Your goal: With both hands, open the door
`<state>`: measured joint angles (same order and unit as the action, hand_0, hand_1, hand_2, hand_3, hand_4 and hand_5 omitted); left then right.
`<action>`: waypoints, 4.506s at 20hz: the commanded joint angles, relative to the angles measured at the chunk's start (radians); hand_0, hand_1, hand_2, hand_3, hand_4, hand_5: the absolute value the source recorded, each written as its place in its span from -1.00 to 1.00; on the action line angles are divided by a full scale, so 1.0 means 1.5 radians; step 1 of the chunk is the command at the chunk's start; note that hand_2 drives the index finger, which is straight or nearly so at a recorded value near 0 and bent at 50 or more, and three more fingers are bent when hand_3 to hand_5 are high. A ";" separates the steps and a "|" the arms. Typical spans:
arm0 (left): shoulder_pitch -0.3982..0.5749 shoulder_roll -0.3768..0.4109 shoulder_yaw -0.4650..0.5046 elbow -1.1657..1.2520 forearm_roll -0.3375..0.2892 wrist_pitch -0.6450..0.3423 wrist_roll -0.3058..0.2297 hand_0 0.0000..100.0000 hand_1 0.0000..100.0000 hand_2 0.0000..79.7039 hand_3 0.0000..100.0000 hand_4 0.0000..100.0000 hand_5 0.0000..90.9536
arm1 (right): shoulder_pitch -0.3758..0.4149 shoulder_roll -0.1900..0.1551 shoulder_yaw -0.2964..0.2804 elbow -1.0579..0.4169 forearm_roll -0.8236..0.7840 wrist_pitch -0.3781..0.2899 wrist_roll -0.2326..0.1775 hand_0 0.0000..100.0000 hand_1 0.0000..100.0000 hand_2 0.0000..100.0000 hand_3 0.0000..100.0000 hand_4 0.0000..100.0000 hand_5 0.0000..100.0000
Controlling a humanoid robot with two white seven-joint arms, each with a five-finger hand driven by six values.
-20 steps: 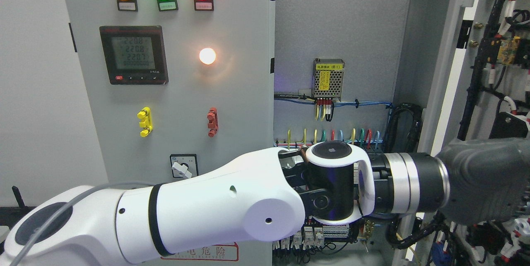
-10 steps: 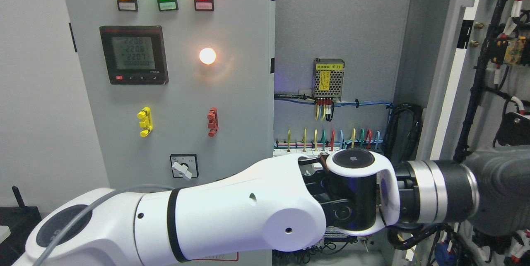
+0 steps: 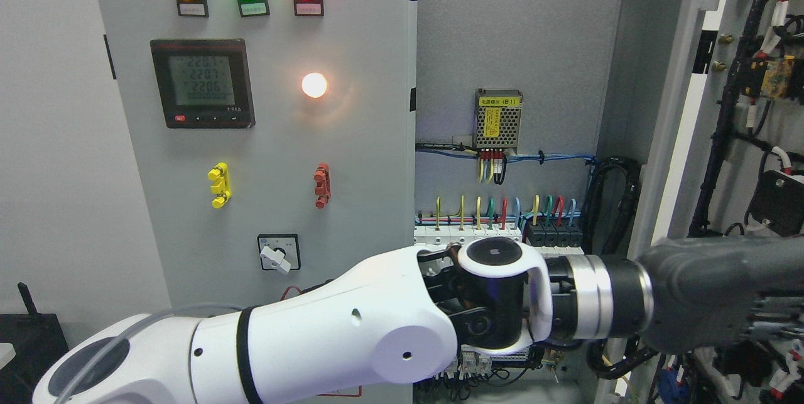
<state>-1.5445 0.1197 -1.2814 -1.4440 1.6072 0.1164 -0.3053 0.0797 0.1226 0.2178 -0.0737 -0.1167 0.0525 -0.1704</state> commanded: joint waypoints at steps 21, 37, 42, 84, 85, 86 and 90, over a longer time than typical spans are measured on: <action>1.174 0.320 1.061 -0.123 -0.630 -0.019 -0.253 -0.76 -0.22 -1.00 -1.00 -1.00 -1.00 | 0.000 0.000 0.000 0.000 0.000 0.000 0.000 -0.76 -0.22 -1.00 -1.00 -1.00 -1.00; 1.398 -0.005 1.235 0.409 -1.180 -0.409 -0.168 -0.76 -0.22 -1.00 -1.00 -1.00 -1.00 | 0.000 0.000 0.000 0.000 0.000 0.000 0.000 -0.76 -0.22 -1.00 -1.00 -1.00 -1.00; 1.375 -0.006 1.138 0.597 -1.191 -0.402 -0.083 -0.76 -0.22 -1.00 -1.00 -1.00 -1.00 | 0.000 0.000 0.000 0.000 -0.001 0.000 0.000 -0.76 -0.22 -1.00 -1.00 -1.00 -1.00; 1.067 -0.106 0.857 0.968 -1.080 -0.130 0.124 -0.76 -0.22 -1.00 -1.00 -1.00 -1.00 | 0.385 -0.160 0.009 -0.923 -0.005 -0.029 0.000 -0.76 -0.22 -1.00 -1.00 -1.00 -1.00; 1.067 -0.106 0.857 0.967 -1.079 -0.130 0.125 -0.76 -0.22 -1.00 -1.00 -1.00 -1.00 | 0.419 -0.177 0.019 -0.964 -0.005 -0.058 0.000 -0.76 -0.22 -1.00 -1.00 -1.00 -1.00; 1.067 -0.106 0.857 0.967 -1.079 -0.130 0.125 -0.76 -0.22 -1.00 -1.00 -1.00 -1.00 | 0.450 -0.200 0.040 -1.003 -0.005 -0.097 0.000 -0.76 -0.22 -1.00 -1.00 -1.00 -1.00; 1.067 -0.106 0.855 0.961 -1.081 -0.131 0.125 -0.76 -0.22 -1.00 -1.00 -1.00 -1.00 | 0.515 -0.234 0.069 -1.098 -0.005 -0.213 0.000 -0.76 -0.22 -1.00 -1.00 -1.00 -1.00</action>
<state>0.0553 -0.0309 0.0108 -0.0266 -0.0122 -0.0768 -0.1174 0.6679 -0.0731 0.2513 -1.0749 -0.1231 -0.1655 -0.1743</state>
